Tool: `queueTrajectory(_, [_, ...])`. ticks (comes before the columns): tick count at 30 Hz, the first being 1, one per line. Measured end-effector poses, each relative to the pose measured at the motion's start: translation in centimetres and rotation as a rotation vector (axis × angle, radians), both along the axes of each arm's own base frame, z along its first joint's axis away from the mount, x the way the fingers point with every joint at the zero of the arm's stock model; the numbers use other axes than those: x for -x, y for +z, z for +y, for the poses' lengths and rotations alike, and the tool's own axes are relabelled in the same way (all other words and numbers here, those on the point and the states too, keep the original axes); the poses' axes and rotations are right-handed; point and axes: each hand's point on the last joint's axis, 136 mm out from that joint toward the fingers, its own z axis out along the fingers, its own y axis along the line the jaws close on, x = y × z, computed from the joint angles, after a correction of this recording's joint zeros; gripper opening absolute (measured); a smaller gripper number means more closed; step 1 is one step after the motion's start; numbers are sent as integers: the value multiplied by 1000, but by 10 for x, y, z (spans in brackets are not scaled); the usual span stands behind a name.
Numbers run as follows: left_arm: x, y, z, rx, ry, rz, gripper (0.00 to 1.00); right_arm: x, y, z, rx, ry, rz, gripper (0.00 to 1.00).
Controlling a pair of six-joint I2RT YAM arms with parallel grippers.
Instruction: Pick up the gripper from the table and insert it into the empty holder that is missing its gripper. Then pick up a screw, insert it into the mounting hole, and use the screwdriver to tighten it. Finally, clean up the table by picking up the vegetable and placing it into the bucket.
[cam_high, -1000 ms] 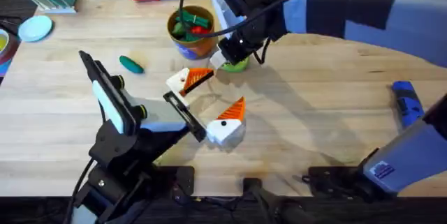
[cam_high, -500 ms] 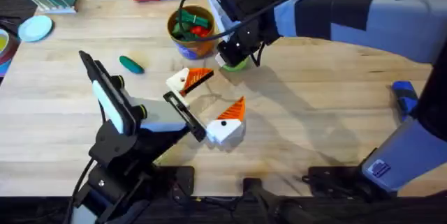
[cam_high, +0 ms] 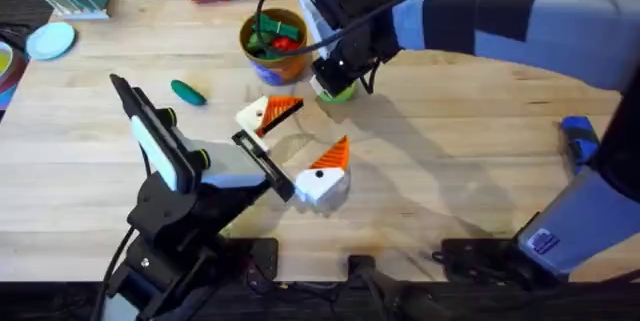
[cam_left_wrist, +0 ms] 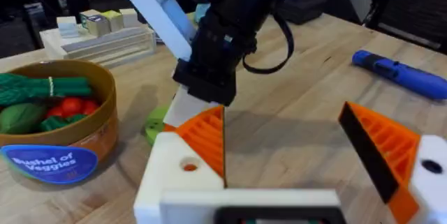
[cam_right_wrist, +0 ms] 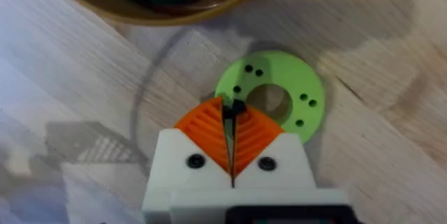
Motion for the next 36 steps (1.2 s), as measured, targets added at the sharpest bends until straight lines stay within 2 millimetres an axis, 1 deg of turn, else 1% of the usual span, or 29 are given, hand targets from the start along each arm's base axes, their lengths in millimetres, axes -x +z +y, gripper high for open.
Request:
queueTrajectory(2, [0,0,0,0,0,0,993,0,6,0,5,0,4,6])
queueTrajectory(5, [0,0,0,0,0,0,992,-5,20,2,5,-3,-3,6])
queueTrajectory(11, [0,0,0,0,0,0,993,-16,54,10,-21,-5,-38,6])
queueTrajectory(14, [0,0,0,0,0,0,991,-20,67,9,-30,-6,-53,6])
queueTrajectory(16, [0,0,0,0,0,0,993,-18,79,4,-34,-5,-64,6])
queueTrajectory(19, [0,0,0,0,0,0,992,-17,107,-7,-55,-8,-107,6])
queueTrajectory(24, [0,0,0,0,0,0,994,-15,168,-33,-80,-39,-235,6])
queueTrajectory(28, [0,0,0,0,0,0,993,1,207,-54,-76,-49,-313,6])
queueTrajectory(32, [0,0,0,0,0,0,993,22,233,-76,-66,-61,-353,6])
queueTrajectory(36, [0,0,0,0,0,0,993,44,245,-102,-29,-95,-349,6])
